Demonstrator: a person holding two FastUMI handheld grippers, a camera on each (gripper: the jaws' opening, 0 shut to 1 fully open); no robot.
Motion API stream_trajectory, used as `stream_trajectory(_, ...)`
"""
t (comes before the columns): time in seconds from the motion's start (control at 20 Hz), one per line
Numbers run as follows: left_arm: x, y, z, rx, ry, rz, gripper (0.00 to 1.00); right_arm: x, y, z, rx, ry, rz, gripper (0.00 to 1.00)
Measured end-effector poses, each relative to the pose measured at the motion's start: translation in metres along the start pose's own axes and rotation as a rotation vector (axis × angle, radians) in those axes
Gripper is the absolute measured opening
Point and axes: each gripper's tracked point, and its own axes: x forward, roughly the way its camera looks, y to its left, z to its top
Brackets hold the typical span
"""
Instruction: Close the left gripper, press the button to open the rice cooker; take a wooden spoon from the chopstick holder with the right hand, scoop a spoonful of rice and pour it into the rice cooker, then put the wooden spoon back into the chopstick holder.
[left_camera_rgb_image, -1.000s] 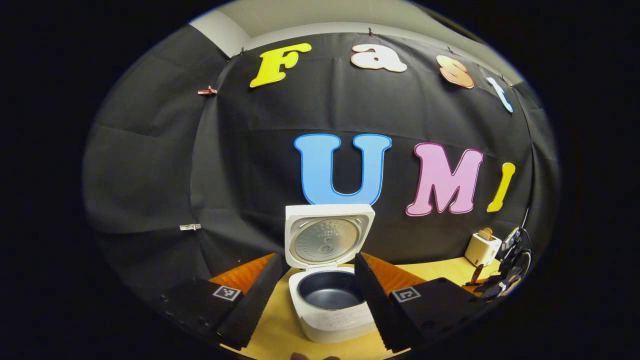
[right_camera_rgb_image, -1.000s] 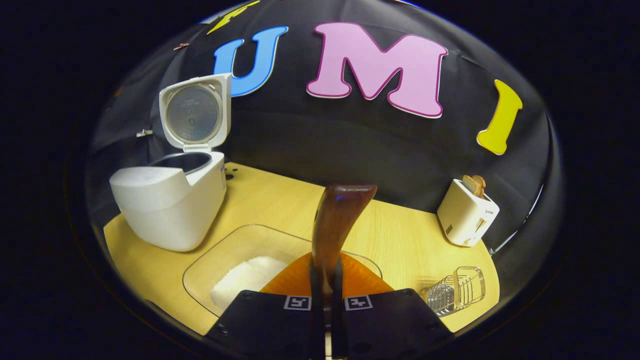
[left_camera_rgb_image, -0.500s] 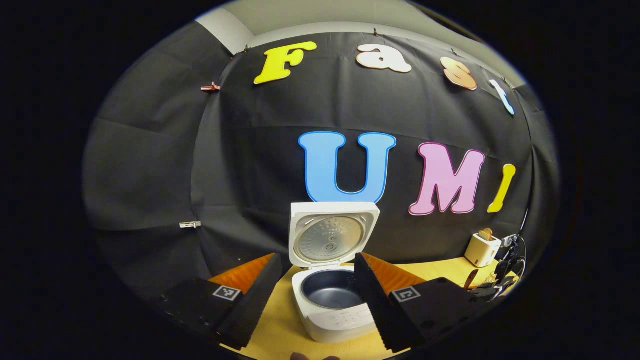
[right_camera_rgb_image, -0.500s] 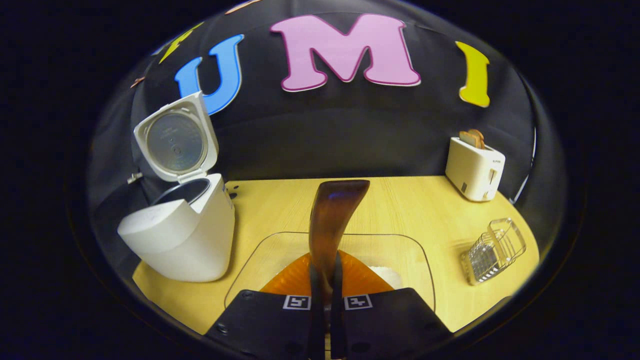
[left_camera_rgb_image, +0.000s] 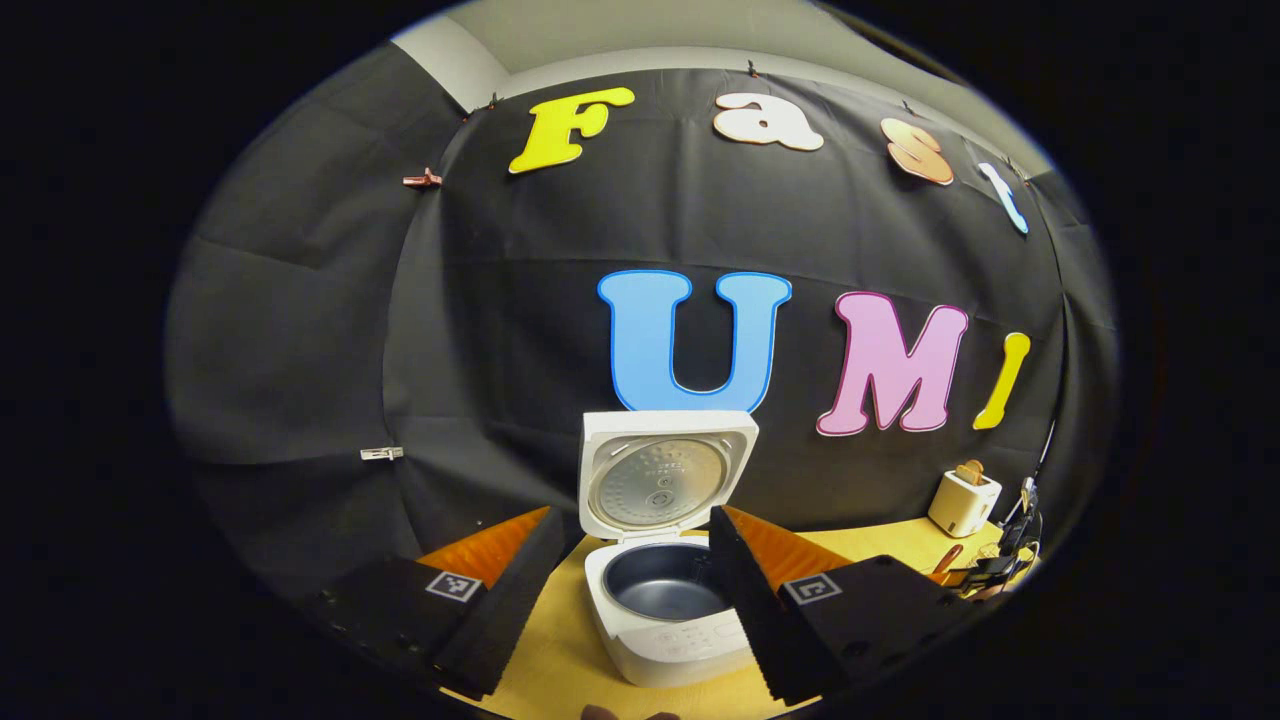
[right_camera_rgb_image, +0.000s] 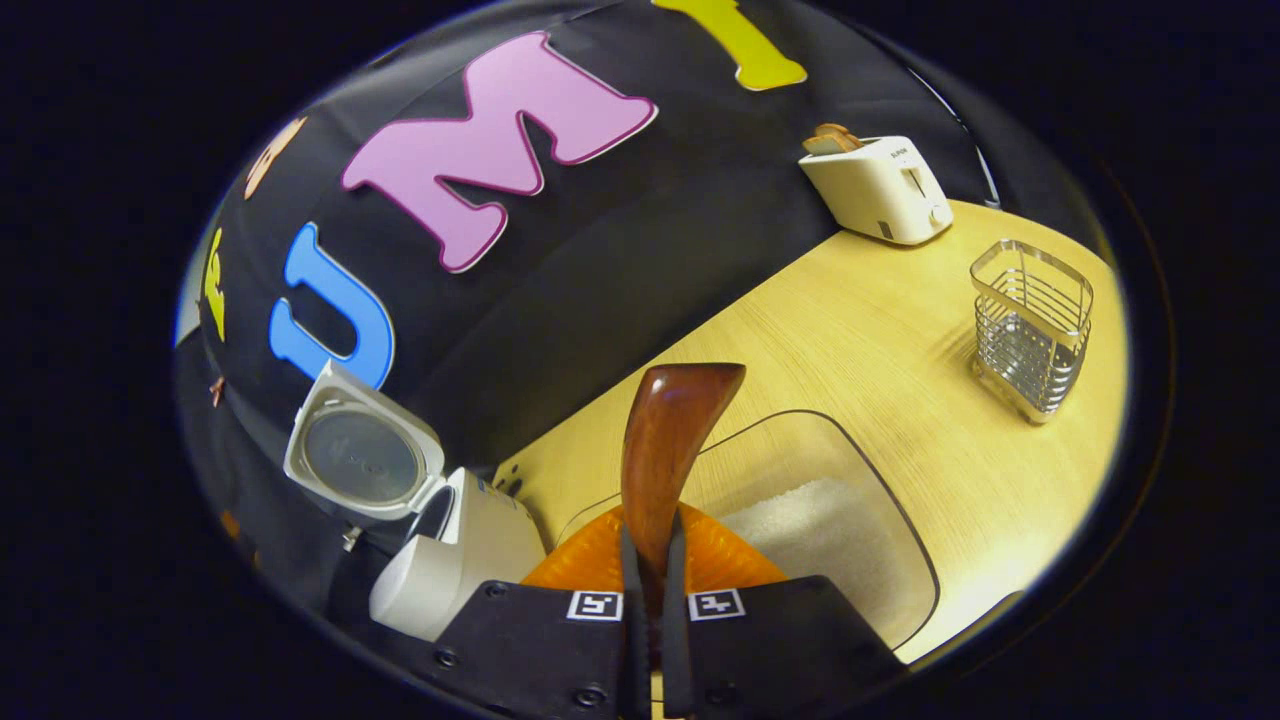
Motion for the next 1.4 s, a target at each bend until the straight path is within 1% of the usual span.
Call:
stream_trajectory(0.15,-0.003,-0.004,0.001,0.0,-0.004,-0.007,0.94,-0.007,0.005,0.009,0.008,-0.014,0.021,0.09)
stream_trajectory(0.4,-0.011,-0.013,0.006,-0.004,-0.018,-0.018,0.94,-0.02,0.007,0.032,0.07,-0.039,0.043,0.09)
stream_trajectory(0.5,-0.014,-0.016,0.005,-0.018,-0.015,-0.023,0.94,-0.026,0.007,0.042,0.118,-0.047,0.048,0.09)
stream_trajectory(0.6,-0.018,-0.018,0.004,-0.023,-0.015,-0.025,0.93,-0.033,0.015,0.056,0.152,-0.063,0.067,0.09)
stream_trajectory(0.65,-0.02,-0.018,0.005,-0.022,-0.02,-0.025,0.94,-0.038,0.021,0.064,0.141,-0.079,0.076,0.09)
stream_trajectory(0.75,-0.026,-0.021,0.005,-0.023,-0.026,-0.031,0.94,-0.048,0.038,0.078,0.128,-0.095,0.101,0.09)
stream_trajectory(0.9,-0.032,-0.022,0.004,-0.034,-0.027,-0.032,0.94,-0.056,0.073,0.094,0.212,-0.107,0.152,0.09)
stream_trajectory(1.05,-0.04,-0.016,0.004,-0.049,-0.036,-0.023,0.94,-0.054,0.114,0.11,0.243,-0.127,0.198,0.09)
stream_trajectory(1.2,-0.047,-0.007,0.002,-0.05,-0.037,-0.007,0.94,-0.048,0.165,0.116,0.287,-0.129,0.261,0.09)
stream_trajectory(1.3,-0.051,0.001,0.0,-0.059,-0.036,0.01,0.94,-0.042,0.197,0.116,0.29,-0.126,0.299,0.09)
stream_trajectory(1.4,-0.056,0.009,-0.001,-0.056,-0.04,0.03,0.94,-0.034,0.224,0.111,0.288,-0.112,0.318,0.09)
